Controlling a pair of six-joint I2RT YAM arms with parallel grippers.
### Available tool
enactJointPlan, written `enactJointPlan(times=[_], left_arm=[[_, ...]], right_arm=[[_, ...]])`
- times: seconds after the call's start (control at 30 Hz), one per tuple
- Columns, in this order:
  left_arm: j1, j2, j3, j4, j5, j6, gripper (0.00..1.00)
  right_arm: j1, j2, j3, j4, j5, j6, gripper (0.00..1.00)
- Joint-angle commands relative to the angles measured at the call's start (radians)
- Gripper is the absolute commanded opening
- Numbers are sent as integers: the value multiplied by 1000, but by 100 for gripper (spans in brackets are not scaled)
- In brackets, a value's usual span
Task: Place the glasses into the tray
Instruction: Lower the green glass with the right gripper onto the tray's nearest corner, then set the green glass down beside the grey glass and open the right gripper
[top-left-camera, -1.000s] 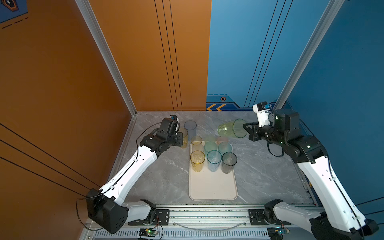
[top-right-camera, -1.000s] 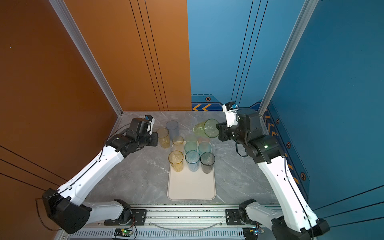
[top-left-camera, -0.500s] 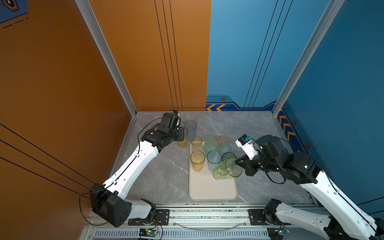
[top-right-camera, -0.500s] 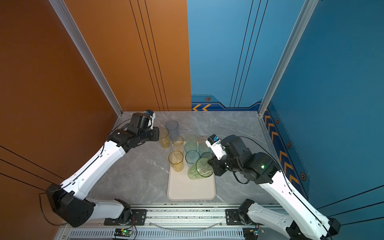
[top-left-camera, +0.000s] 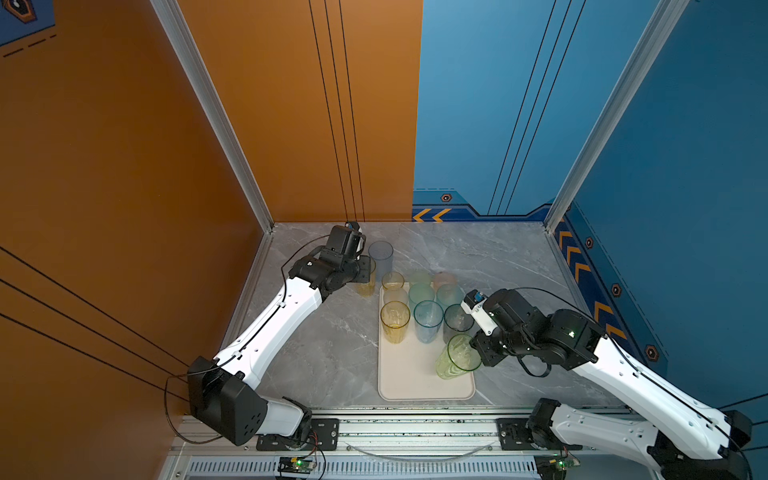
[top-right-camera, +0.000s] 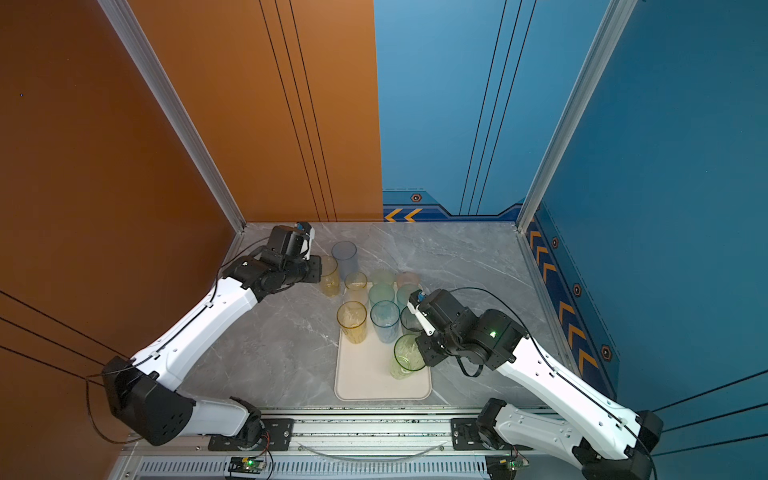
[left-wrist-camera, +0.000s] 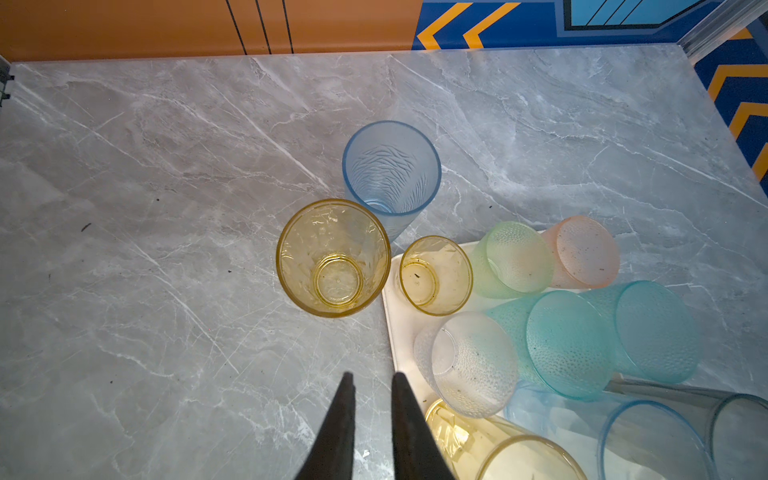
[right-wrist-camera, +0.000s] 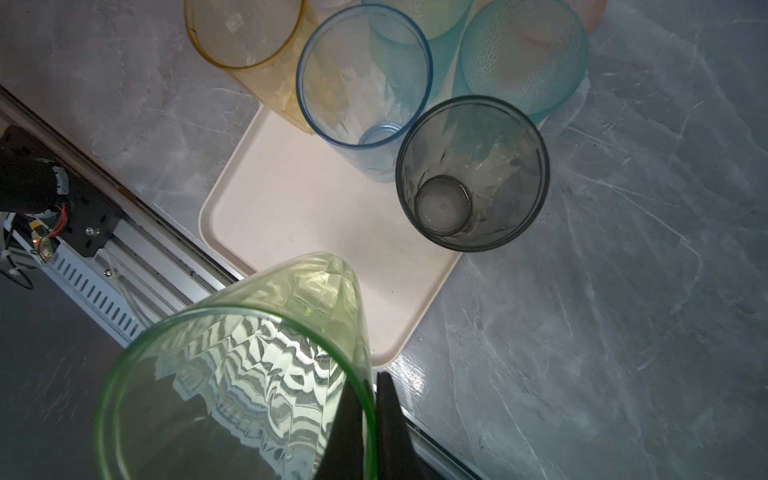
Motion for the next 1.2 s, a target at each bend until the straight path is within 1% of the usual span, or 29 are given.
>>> enactJointPlan(times=[0.0, 0.23, 0.5, 0.8, 1.17], left_arm=[[-2, -15, 29, -26, 16, 21, 19], [-3, -26, 24, -33, 10, 19, 19], [-3, -42, 9, -42, -2, 22, 19], [1, -40, -10, -41, -5, 27, 19], [9, -45, -12, -41, -5, 32, 19]], right_arm=[[-1, -1, -11, 1, 38, 33, 0], [-2, 1, -24, -3, 55, 35, 0], [-7, 40, -27, -10, 73, 27, 0], [-11, 78, -16, -19, 89, 45, 0], [-6, 77, -27, -37, 185, 111, 0]])
